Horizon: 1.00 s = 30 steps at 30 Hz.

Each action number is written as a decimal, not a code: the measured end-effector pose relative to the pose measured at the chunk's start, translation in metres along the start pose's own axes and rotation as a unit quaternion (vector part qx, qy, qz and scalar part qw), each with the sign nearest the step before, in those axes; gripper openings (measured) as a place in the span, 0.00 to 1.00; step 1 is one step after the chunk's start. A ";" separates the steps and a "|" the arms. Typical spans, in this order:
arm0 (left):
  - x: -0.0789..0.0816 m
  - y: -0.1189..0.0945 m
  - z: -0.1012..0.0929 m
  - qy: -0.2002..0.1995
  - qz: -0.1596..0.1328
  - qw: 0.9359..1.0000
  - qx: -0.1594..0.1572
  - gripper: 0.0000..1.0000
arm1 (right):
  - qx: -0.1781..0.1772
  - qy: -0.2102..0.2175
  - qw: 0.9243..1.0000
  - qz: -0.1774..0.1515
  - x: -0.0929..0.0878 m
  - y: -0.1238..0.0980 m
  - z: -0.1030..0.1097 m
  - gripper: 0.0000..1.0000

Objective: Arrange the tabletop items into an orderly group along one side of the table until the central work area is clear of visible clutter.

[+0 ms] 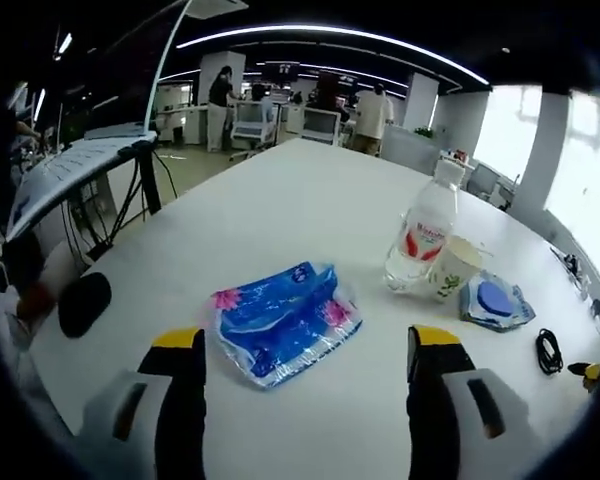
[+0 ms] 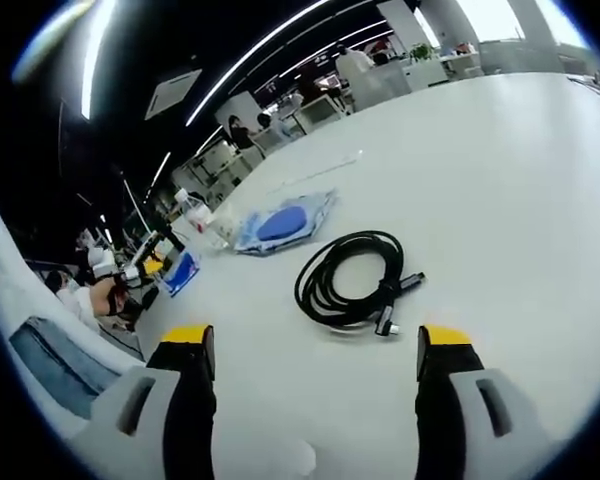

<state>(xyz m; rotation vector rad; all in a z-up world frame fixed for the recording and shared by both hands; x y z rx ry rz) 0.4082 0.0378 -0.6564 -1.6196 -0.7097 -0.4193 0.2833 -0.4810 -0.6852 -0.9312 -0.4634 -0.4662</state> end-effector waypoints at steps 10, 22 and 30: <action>-0.005 0.017 0.019 -0.047 0.023 0.999 0.004 0.66 | -0.002 0.002 1.000 0.001 0.000 -0.001 -0.002 0.81; -0.011 0.036 0.052 -0.065 0.047 0.997 0.008 0.49 | 0.002 0.008 1.000 0.000 0.001 0.000 0.001 0.79; -0.006 0.055 0.067 -0.098 0.047 0.994 0.008 0.44 | 0.009 0.012 1.000 -0.003 0.007 0.000 0.007 0.78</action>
Point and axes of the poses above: the point that each gripper's makers call its tool centre point, and the gripper's own axes: y roughly forward along the fingers, z roughly to its left, x roughly out of its top, the point moved 5 cm from there along -y, roughly backward along the fingers, and after that the axes turned 13 degrees about z, right-handed, at the moved point
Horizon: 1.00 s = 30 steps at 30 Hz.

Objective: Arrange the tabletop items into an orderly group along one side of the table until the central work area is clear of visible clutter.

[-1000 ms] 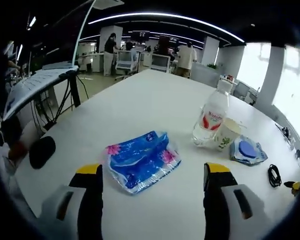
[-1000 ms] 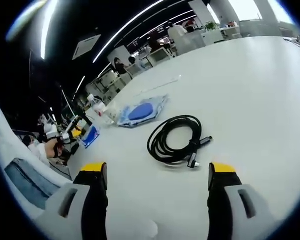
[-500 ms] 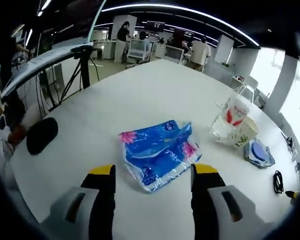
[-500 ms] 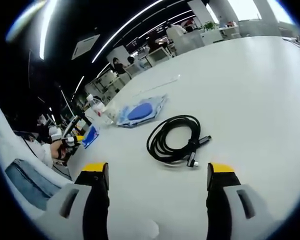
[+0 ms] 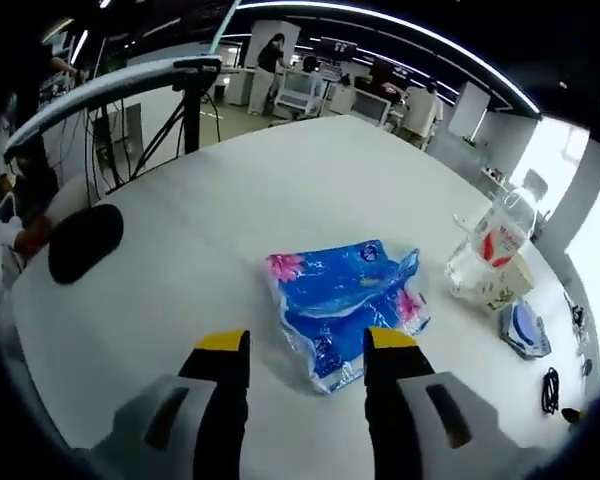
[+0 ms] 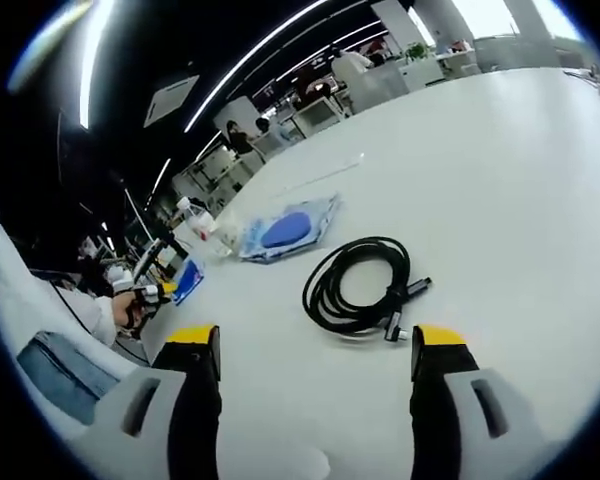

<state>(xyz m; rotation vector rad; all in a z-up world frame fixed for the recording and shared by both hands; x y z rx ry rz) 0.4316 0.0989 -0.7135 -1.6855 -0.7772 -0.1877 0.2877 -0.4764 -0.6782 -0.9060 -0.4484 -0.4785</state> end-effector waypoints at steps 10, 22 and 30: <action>-0.009 0.006 0.003 -0.016 0.012 1.000 0.011 0.15 | 0.006 -0.013 1.000 0.016 0.000 0.003 0.009 0.76; -0.014 -0.003 0.001 -0.061 -0.006 0.998 -0.012 0.00 | 0.014 -0.022 0.999 0.028 -0.003 0.009 0.017 0.73; -0.014 -0.009 -0.011 -0.064 -0.009 0.997 -0.044 0.00 | 0.029 -0.039 0.998 0.047 -0.002 0.020 0.025 0.69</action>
Point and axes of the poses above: the point that each gripper's makers call its tool centre point, and the gripper's own axes: y roughly forward along the fingers, z roughly to its left, x roughly out of its top, the point moved 5 cm from there along -y, roughly backward along the fingers, and after that the axes turned 13 degrees about z, right-handed, at the moved point
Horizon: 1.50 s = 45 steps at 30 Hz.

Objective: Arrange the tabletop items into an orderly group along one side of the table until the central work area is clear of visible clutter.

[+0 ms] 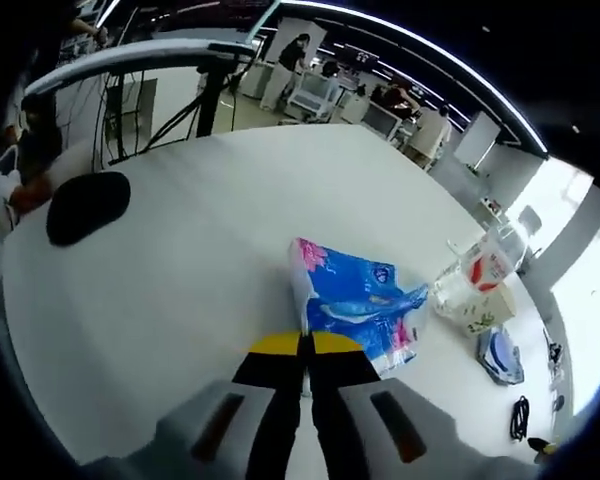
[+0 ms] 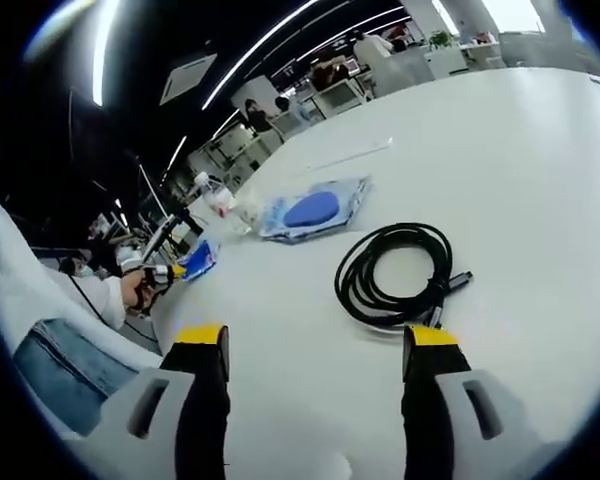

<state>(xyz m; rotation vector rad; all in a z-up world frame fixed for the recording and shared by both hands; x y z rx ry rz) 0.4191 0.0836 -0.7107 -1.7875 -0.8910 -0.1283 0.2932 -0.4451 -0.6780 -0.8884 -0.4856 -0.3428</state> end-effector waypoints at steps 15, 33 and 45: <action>-0.026 -0.022 -0.027 -0.010 0.007 0.999 -0.049 0.00 | 0.075 -0.069 0.994 0.035 0.041 0.048 0.048 0.61; -0.060 -0.059 -0.101 0.001 0.029 0.990 -0.141 0.00 | 0.156 -0.138 0.976 0.070 0.072 0.109 0.131 0.54; -0.078 -0.072 -0.161 0.058 0.066 0.976 -0.201 0.00 | 0.150 -0.148 0.976 0.055 0.083 0.109 0.138 0.53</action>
Point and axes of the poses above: the point that each gripper's makers call its tool centre point, and the gripper's own axes: y roughly forward along the fingers, z roughly to its left, x roughly out of its top, the point moved 5 cm from there along -y, roughly backward along the fingers, and after that the axes turned 13 degrees about z, right-handed, at the moved point
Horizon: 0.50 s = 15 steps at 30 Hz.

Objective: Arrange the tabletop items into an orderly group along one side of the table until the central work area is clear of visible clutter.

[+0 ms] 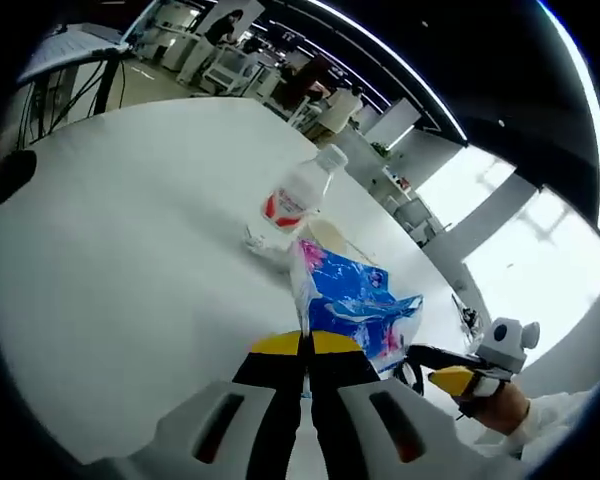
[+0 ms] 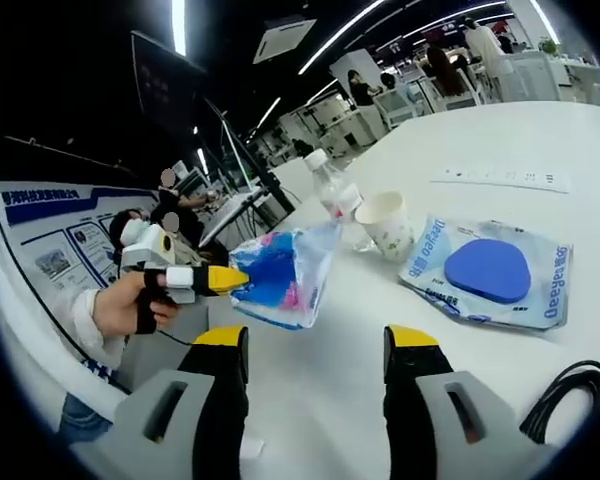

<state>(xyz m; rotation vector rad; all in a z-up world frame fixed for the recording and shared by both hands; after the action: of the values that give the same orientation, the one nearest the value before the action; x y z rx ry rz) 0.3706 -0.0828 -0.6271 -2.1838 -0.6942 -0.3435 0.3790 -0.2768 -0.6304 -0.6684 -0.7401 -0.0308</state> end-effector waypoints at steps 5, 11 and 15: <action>-0.010 0.003 -0.024 0.006 0.012 1.000 -0.024 0.00 | -0.007 -0.008 1.000 -0.002 -0.001 -0.001 0.000 0.48; -0.020 0.003 -0.044 0.015 0.027 0.998 -0.050 0.00 | -0.012 -0.005 1.000 -0.006 -0.008 -0.009 -0.003 0.36; -0.025 0.004 -0.052 0.022 0.033 0.997 -0.068 0.00 | -0.009 -0.001 1.000 -0.015 -0.014 -0.016 -0.003 0.20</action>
<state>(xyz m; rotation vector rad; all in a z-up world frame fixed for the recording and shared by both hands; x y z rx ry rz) 0.3515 -0.1342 -0.6076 -2.3148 -0.5881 -0.4129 0.3665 -0.2940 -0.6323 -0.6754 -0.7522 -0.0636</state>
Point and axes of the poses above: the point that each gripper's makers call its tool centre point, and the gripper's own axes: y roughly forward along the fingers, z roughly to its left, x roughly out of its top, the point moved 5 cm from there along -y, roughly backward along the fingers, and after that the axes turned 13 degrees about z, right-handed, at the moved point
